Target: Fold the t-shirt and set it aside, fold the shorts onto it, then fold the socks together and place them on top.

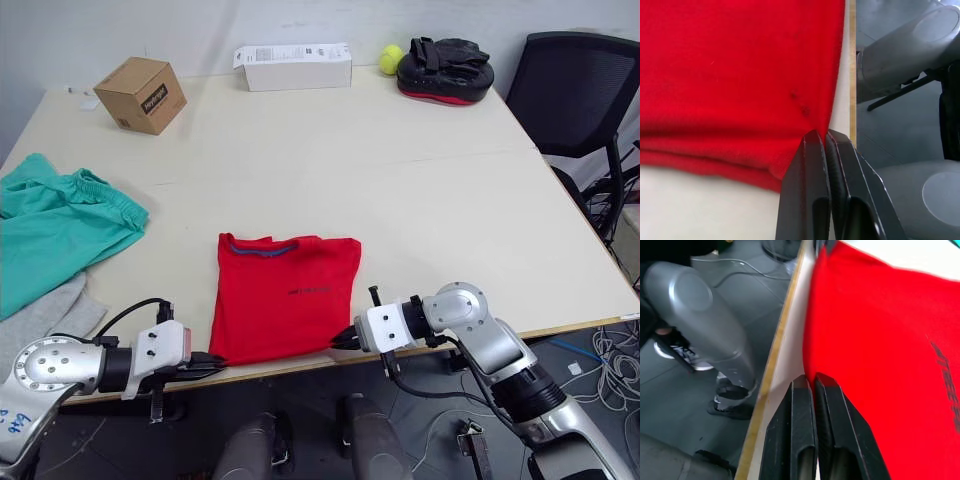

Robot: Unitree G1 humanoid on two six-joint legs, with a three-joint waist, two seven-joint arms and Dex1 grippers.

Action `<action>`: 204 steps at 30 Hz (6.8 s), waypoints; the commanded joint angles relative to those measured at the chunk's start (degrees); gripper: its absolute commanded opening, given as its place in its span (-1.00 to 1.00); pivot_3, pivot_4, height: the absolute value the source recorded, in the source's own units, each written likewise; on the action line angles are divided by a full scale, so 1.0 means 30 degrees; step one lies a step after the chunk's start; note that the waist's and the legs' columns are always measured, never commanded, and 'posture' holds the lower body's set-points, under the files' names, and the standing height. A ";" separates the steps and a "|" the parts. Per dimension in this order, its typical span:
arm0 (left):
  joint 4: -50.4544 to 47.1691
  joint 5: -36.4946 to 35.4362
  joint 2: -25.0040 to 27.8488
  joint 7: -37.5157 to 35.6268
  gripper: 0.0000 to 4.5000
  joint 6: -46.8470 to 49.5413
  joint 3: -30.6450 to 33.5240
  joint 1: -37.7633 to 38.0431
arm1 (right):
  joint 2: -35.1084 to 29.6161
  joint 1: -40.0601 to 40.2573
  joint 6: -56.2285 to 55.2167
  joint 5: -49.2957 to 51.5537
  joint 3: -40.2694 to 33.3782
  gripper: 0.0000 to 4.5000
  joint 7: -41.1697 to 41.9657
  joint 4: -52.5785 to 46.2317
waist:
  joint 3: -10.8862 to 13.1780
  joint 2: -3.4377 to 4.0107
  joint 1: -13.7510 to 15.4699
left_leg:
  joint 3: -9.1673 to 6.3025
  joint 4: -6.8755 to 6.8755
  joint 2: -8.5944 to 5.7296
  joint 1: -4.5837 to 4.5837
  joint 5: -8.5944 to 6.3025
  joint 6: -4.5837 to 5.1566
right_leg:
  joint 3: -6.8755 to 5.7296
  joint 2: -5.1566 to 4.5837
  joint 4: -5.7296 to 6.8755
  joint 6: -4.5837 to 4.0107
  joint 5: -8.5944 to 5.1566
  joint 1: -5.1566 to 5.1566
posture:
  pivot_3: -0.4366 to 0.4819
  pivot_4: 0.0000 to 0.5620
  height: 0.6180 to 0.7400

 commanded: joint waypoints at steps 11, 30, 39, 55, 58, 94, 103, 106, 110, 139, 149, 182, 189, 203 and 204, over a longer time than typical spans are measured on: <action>-0.1416 -0.7636 -0.1241 0.0022 0.54 0.2817 0.5762 0.0059 | -0.1827 -0.0555 0.9007 0.7580 -0.4130 0.53 0.0162 -0.4499 | 0.0000 -0.0007 0.0282 | -0.0063 0.0027 -0.0006 -0.0003 -0.0018 0.0002 | -0.0001 0.0025 0.0001 0.0001 0.0002 0.0008 | -0.05 -0.47 1.00; 0.2867 -0.2214 -0.2810 0.3939 -0.98 0.3125 -0.3072 -0.6575 | 0.5110 -0.3157 1.0778 0.1491 0.0022 -1.00 -0.6348 -0.0108 | -0.0009 -0.0019 0.0328 | -0.0167 0.0013 -0.0039 -0.0030 -0.0034 -0.0043 | 0.0041 0.0075 0.0034 0.0036 0.0044 -0.0014 | -0.05 -0.47 1.00; 0.3663 -0.1095 -0.3644 0.4635 -0.98 0.3509 -0.3466 -0.6250 | 0.5354 -0.4279 0.8062 -0.1265 -0.0953 -1.00 -0.8731 0.5491 | -0.0047 -0.0043 0.0376 | -0.0153 0.0031 -0.0065 -0.0010 -0.0010 0.0011 | 0.0057 0.0042 0.0035 0.0042 0.0057 0.0020 | -0.05 -0.47 1.00; 0.3565 -0.0996 -0.3693 0.4501 -1.00 0.3339 -0.3408 -0.6374 | 0.1715 -0.4557 1.7580 0.5646 -0.5678 -0.73 -0.4432 0.2741 | -0.0052 -0.0031 0.0473 | -0.0189 0.0006 -0.0076 -0.0002 -0.0002 0.0029 | 0.0052 0.0027 0.0016 0.0072 0.0080 0.0057 | -0.05 -0.47 1.00; 0.3538 -0.0944 -0.3695 0.4486 -1.00 0.3251 -0.3424 -0.6367 | 0.0042 -0.3220 2.2986 0.8699 -0.6411 -0.28 -0.4017 -0.0487 | -0.0053 -0.0029 0.0529 | -0.0191 0.0012 -0.0076 -0.0002 -0.0016 0.0042 | 0.0051 0.0021 -0.0004 0.0082 0.0085 0.0067 | -0.05 -0.47 1.00; 0.1944 -0.0793 -0.3360 0.4565 -1.00 0.3991 -0.2810 -0.6060 | 0.8966 -0.7018 3.1129 1.0832 -0.7852 0.91 -1.2173 0.8658 | -0.0237 -0.0146 -0.0235 | -0.0164 -0.0100 -0.0034 0.0030 -0.0006 0.0002 | 0.0076 0.0077 -0.0041 0.0068 0.0075 0.0043 | -0.05 -0.47 1.00; 0.2356 -0.0643 -0.3279 0.4402 -1.00 0.3559 -0.2878 -0.6038 | 0.7741 -0.6986 3.1259 1.0999 -0.8228 -0.39 -1.1848 0.8176 | -0.0245 -0.0147 -0.0064 | -0.0165 -0.0103 -0.0060 -0.0056 -0.0015 0.0026 | 0.0077 0.0049 -0.0069 0.0068 0.0074 -0.0015 | -0.05 -0.47 1.00; 0.2614 -0.0577 -0.3194 0.4187 -1.00 0.3288 -0.2884 -0.6070 | 0.7067 -0.6815 3.1553 1.1132 -0.8408 -0.80 -1.1636 0.7641 | -0.0251 -0.0158 -0.0008 | -0.0165 -0.0093 -0.0062 -0.0054 -0.0017 0.0033 | 0.0077 0.0042 -0.0082 0.0088 0.0086 -0.0009 | -0.05 -0.47 1.00; 0.2925 -0.0609 -0.3156 0.3835 -1.00 0.2893 -0.2811 -0.6197 | 0.5280 -0.6456 3.1473 1.1283 -0.8077 -0.99 -1.1073 0.6209 | -0.0250 -0.0156 0.0496 | -0.0164 -0.0090 -0.0092 -0.0076 0.0007 0.0079 | 0.0077 0.0013 -0.0166 0.0095 0.0091 0.0006 | -0.05 -0.47 1.00; -0.0125 -0.7841 -0.4971 0.3073 -1.00 0.6300 -0.1811 -1.1336 | -0.8444 -1.1360 1.4573 -0.0204 -0.4005 -0.99 -0.1109 2.2669 | -0.0058 0.0155 0.0585 | -0.0113 0.0076 -0.0196 -0.0213 -0.0021 0.0156 | 0.0225 0.0051 -0.0296 0.0278 0.0173 -0.0030 | -0.05 -0.47 1.00; -0.0223 -0.7831 -0.4976 0.3256 -1.00 0.6289 -0.1792 -1.1445 | -0.8171 -1.0606 1.2538 -0.1593 -0.4903 -0.51 -0.1412 2.3863 | -0.0059 0.0158 0.0455 | -0.0108 0.0065 -0.0198 -0.0181 0.0039 0.0073 | 0.0239 0.0047 -0.0233 0.0284 0.0179 -0.0023 | -0.05 -0.47 1.00; -0.0231 -0.7907 -0.5109 0.4454 -1.00 0.6505 -0.0999 -1.1375 | -0.6295 -0.5755 1.3960 0.5148 -1.2057 -0.48 0.0557 0.8609 | -0.0053 0.0170 0.0234 | -0.0171 0.0023 -0.0299 -0.0008 0.0050 0.0001 | 0.0378 0.0052 -0.0046 0.0333 0.0141 0.0014 | -0.05 -0.47 1.00; -0.2275 -0.8132 -0.4391 0.6665 -1.00 0.7353 0.1893 -0.8462 | -0.2128 -0.5504 1.6665 0.9196 -1.1824 -1.00 -0.2530 -0.0062 | -0.0049 0.0154 0.0333 | -0.0281 0.0008 -0.0294 0.0007 0.0055 -0.0064 | 0.0403 0.0100 -0.0004 0.0337 0.0133 0.0003 | -0.05 -0.47 1.00; -0.3699 -0.4337 -0.3559 1.0944 -0.07 0.8085 1.2301 0.0590 | 0.0119 -0.6991 1.6339 1.0968 -0.8860 0.51 -0.1584 -0.2593 | -0.0044 0.0065 0.0345 | -0.0265 0.0024 -0.0326 -0.0027 -0.0098 0.0207 | 0.0410 0.0028 -0.0067 0.0308 0.0127 -0.0002 | -0.05 -0.47 1.00; -0.3490 -0.3925 -0.3347 1.0994 0.07 0.8011 1.2716 0.0825 | 0.0145 -0.6919 1.6262 1.0993 -0.8779 0.66 -0.1519 -0.2660 | -0.0044 0.0065 0.0346 | -0.0264 0.0022 -0.0327 -0.0027 -0.0101 0.0212 | 0.0410 0.0027 -0.0078 0.0290 0.0117 -0.0002 | -0.05 -0.47 1.00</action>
